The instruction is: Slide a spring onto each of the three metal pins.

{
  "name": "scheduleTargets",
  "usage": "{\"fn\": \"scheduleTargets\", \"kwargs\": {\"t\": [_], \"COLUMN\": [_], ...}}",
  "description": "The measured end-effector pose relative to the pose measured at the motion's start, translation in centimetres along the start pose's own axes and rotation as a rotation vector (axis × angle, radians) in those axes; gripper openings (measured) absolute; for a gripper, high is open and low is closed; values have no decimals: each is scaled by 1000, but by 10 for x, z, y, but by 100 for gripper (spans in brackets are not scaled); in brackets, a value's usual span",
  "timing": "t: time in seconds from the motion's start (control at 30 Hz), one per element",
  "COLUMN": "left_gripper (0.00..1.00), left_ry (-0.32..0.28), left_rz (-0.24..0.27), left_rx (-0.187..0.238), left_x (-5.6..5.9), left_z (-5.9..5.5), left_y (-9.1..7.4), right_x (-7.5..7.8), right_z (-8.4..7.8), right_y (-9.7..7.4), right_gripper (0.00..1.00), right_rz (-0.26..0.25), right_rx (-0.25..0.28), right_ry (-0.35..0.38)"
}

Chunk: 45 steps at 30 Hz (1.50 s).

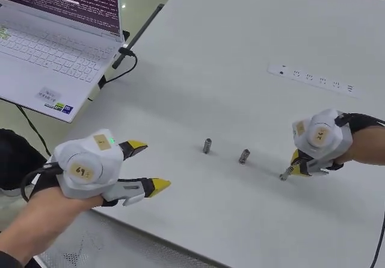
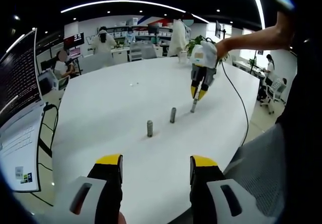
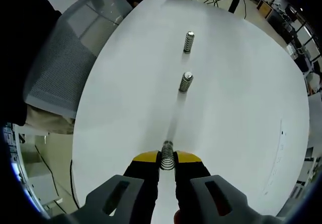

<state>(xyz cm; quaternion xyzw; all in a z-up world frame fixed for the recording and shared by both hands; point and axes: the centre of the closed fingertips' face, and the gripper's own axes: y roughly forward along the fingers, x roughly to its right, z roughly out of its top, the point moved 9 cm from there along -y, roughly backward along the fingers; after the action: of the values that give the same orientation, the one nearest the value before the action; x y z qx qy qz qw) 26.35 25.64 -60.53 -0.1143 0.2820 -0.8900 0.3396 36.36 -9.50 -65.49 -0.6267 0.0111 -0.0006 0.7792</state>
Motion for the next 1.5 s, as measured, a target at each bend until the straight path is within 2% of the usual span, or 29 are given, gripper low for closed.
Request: {"fn": "scheduleTargets", "kwargs": {"t": [0.47,0.97,1.5], "left_gripper": [49,49,51], "left_ry": [-7,-11,-21], "left_rz": [6,8,12], "left_rx": [-2,-6,11], "left_x": [-3,-4,-7], "left_z": [-1,-3,2], "left_y": [-3,-3,-5], "right_x": [3,7,5], "right_z": [0,-2,-6], "right_y": [17,34,40], "right_gripper": [9,9,11], "right_rz": [-1,-10,2], "right_rx": [-45,-60,-76], "right_ry": [-16,8,19]}}
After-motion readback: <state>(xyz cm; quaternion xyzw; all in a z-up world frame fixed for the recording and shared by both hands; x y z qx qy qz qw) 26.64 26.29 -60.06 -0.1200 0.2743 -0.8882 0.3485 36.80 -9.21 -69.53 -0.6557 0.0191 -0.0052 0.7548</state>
